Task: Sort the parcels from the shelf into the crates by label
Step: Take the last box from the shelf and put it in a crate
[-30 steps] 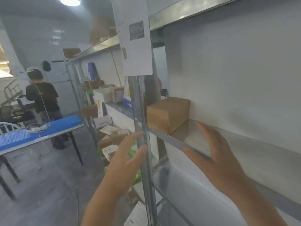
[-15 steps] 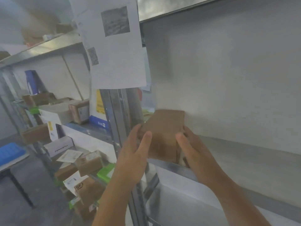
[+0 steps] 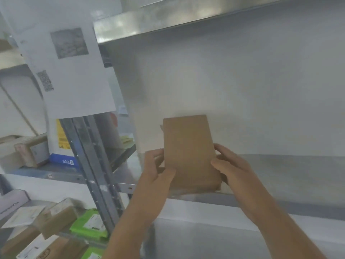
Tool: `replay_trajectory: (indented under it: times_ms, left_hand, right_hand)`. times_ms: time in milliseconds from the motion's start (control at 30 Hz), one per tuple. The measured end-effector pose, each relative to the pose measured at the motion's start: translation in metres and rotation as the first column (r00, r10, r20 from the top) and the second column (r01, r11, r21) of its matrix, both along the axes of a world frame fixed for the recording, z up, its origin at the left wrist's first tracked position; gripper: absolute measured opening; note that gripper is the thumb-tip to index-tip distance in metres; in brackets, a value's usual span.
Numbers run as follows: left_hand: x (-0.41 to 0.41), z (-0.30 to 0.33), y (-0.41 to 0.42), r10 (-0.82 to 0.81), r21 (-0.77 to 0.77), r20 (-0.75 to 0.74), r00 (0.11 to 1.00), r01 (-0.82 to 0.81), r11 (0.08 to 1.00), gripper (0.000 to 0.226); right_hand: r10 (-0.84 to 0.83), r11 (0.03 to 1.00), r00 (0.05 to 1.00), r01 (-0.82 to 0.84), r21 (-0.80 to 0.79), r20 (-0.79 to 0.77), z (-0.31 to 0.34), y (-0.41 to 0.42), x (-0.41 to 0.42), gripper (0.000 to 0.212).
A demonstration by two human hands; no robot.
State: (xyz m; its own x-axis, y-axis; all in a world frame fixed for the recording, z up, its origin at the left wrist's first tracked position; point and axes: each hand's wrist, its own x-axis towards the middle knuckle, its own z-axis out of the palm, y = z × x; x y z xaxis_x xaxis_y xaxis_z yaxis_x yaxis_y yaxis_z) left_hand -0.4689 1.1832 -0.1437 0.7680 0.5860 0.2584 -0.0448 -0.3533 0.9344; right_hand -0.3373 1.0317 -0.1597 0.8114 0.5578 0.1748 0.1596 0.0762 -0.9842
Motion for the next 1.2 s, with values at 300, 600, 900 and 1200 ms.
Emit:
replay_trajectory:
  times_ms: [300,600,900,1200]
  left_hand:
    - [0.048,0.002,-0.178,-0.287,-0.085,0.329,0.899,0.331,0.94,0.065]
    - [0.091,-0.019,-0.416,-0.554,-0.268,0.209,0.806,0.592,0.76,0.019]
    - [0.121,-0.048,-0.612,-0.84,-0.034,0.159,0.52,0.853,0.521,0.079]
    - [0.159,-0.073,-0.786,-0.961,-0.068,0.175,0.214,0.976,0.205,0.095]
  right_hand:
    - [-0.271,0.96,0.94,0.247,0.131,0.21,-0.008,-0.221,0.012,0.054]
    - [-0.512,0.819,0.838,0.543,0.187,-0.19,-0.024,-0.473,-0.005,0.037]
    - [-0.746,0.652,0.662,0.708,0.272,0.063,-0.05,-0.645,-0.078,0.059]
    - [-0.892,0.451,0.433,0.865,0.219,0.127,-0.072,-0.792,-0.082,0.078]
